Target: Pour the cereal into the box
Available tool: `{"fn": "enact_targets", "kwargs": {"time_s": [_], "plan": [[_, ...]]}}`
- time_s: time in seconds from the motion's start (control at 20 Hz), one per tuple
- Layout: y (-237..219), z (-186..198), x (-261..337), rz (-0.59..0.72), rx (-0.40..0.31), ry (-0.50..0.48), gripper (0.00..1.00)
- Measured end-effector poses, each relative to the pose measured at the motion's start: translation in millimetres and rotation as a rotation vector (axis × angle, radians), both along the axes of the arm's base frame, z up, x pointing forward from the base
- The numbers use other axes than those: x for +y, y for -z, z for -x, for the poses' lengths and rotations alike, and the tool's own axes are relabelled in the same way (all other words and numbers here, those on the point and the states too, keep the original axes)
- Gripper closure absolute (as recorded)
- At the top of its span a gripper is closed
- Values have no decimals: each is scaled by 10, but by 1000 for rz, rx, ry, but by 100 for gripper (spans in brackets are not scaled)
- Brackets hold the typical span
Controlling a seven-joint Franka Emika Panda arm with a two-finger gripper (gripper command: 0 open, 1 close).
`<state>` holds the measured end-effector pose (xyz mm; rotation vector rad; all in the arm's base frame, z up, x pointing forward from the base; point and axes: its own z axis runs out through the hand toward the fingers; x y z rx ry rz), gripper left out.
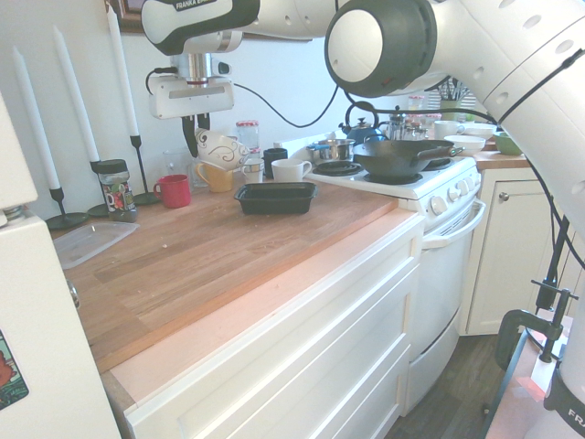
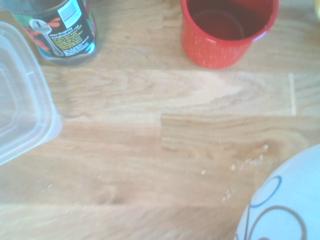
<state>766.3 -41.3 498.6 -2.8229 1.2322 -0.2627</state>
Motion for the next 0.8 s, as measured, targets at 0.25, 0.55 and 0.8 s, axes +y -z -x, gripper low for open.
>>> {"fn": "enact_targets", "kwargs": {"time_s": [0.25,0.55,0.8], "plan": [[-167,110,-233,-91,37,16,100],[-130,161,-463,-150,64,50,100],[-94,224,-828,-241,69,95,100]]}}
